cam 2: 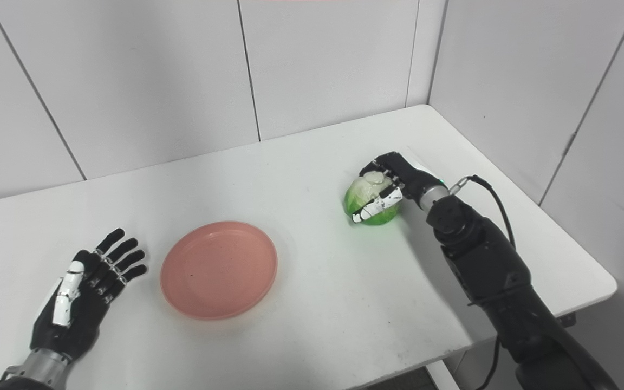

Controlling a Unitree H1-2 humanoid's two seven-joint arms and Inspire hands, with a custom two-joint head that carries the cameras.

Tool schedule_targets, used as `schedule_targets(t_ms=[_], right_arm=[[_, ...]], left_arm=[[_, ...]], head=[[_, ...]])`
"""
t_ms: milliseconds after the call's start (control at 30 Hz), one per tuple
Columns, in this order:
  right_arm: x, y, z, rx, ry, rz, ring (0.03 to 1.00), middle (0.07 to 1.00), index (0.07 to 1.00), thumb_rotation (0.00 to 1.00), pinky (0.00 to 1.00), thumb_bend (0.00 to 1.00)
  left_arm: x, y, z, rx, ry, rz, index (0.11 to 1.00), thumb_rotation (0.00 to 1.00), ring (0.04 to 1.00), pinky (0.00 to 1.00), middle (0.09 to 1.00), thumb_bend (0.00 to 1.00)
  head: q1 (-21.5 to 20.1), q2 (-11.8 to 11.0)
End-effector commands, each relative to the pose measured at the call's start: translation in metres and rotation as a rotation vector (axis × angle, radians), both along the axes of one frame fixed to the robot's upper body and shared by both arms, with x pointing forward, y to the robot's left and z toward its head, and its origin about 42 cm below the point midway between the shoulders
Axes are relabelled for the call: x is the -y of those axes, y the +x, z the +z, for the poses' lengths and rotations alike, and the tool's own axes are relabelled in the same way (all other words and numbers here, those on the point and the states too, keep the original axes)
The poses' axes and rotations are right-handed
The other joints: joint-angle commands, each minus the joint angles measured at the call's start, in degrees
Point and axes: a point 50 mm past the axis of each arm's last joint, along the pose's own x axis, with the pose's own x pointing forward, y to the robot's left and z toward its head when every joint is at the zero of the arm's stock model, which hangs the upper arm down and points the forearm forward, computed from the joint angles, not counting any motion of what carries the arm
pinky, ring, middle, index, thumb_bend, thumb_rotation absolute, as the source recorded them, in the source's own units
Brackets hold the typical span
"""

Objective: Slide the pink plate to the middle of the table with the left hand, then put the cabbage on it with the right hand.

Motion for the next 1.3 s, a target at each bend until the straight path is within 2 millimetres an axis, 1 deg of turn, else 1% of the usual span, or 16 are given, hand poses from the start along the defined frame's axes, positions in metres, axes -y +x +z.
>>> schedule_targets(t_ms=[0, 367, 533, 667, 833, 1000, 1067, 1200, 1233, 1267], right_arm=[[-0.002, 0.007, 0.018, 0.039, -0.020, 0.000, 0.434, 0.471, 0.498, 0.00, 0.39, 0.53], [-0.001, 0.003, 0.021, 0.074, -0.008, 0.002, 0.424, 0.465, 0.503, 0.00, 0.37, 0.53], [-0.004, -0.001, 0.034, 0.111, -0.023, 0.012, 0.426, 0.459, 0.514, 0.00, 0.37, 0.53], [-0.010, -0.004, 0.046, 0.160, -0.032, 0.036, 0.419, 0.453, 0.521, 0.00, 0.36, 0.53], [-0.025, -0.009, 0.061, 0.219, -0.013, 0.063, 0.402, 0.448, 0.525, 0.00, 0.34, 0.53], [-0.050, -0.014, 0.082, 0.309, 0.014, 0.150, 0.399, 0.454, 0.519, 0.00, 0.33, 0.53], [-0.056, -0.016, 0.087, 0.329, 0.024, 0.171, 0.404, 0.457, 0.518, 0.00, 0.33, 0.53], [-0.078, -0.018, 0.099, 0.366, 0.053, 0.223, 0.412, 0.459, 0.516, 0.00, 0.33, 0.53], [-0.087, -0.018, 0.101, 0.377, 0.068, 0.240, 0.414, 0.458, 0.516, 0.00, 0.33, 0.53], [-0.093, -0.018, 0.103, 0.385, 0.079, 0.252, 0.415, 0.456, 0.518, 0.00, 0.34, 0.53]], left_arm=[[-0.004, -0.028, -0.040, -0.156, -0.006, 0.018, 0.862, 0.93, 0.846, 0.80, 0.865, 0.49], [-0.001, -0.027, -0.041, -0.161, -0.014, 0.013, 0.867, 0.91, 0.849, 0.81, 0.870, 0.51], [0.000, -0.028, -0.040, -0.157, -0.011, 0.008, 0.868, 0.93, 0.850, 0.81, 0.872, 0.50], [0.003, -0.027, -0.040, -0.158, -0.011, 0.012, 0.866, 0.92, 0.850, 0.81, 0.870, 0.51], [0.005, -0.027, -0.040, -0.156, -0.015, 0.014, 0.860, 0.93, 0.848, 0.81, 0.865, 0.50], [0.013, -0.026, -0.039, -0.165, -0.023, 0.011, 0.863, 0.94, 0.852, 0.81, 0.870, 0.50], [0.016, -0.026, -0.038, -0.166, -0.021, 0.011, 0.861, 0.94, 0.854, 0.82, 0.870, 0.50], [0.023, -0.027, -0.035, -0.166, -0.025, 0.013, 0.861, 0.95, 0.855, 0.82, 0.870, 0.48], [0.026, -0.028, -0.033, -0.165, -0.021, 0.014, 0.866, 0.95, 0.858, 0.82, 0.873, 0.48], [0.028, -0.029, -0.032, -0.164, -0.018, 0.015, 0.870, 0.95, 0.861, 0.83, 0.875, 0.48]], head=[[0.1, 0.1], [0.6, 0.2], [0.9, 0.2], [1.2, 0.2], [1.8, 0.3], [3.0, 0.2], [3.7, 0.2], [5.6, 0.1], [6.9, 0.2], [6.9, 0.2]])
